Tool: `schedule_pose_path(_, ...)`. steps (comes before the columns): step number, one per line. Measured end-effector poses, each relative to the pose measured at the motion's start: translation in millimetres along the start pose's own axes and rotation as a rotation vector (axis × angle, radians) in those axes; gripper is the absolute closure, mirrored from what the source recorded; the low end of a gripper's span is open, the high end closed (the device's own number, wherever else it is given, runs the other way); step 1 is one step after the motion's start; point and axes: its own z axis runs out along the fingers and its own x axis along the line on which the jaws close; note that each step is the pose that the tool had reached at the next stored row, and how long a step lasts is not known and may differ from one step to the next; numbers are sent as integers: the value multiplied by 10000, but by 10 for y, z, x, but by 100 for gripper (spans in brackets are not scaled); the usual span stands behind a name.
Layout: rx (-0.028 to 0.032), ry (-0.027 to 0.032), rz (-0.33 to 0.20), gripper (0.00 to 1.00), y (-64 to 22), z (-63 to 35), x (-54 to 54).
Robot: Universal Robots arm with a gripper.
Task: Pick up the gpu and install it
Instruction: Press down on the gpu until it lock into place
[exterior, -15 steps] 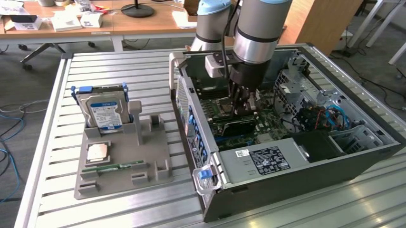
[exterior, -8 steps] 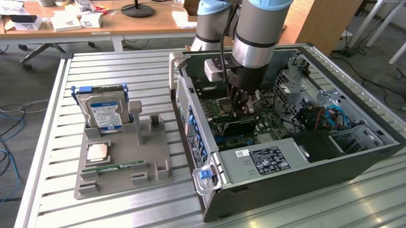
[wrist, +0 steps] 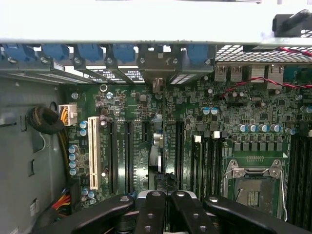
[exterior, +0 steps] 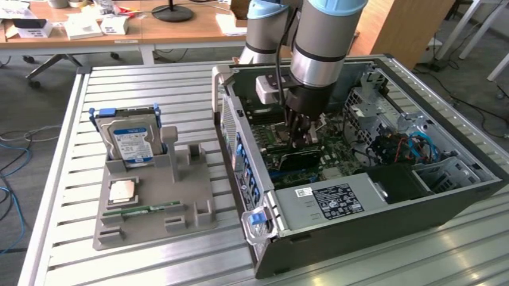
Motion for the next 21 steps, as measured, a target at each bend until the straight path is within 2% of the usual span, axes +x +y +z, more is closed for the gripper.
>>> schedule_pose_path(21,-1,0,0,89,3,69,-32)
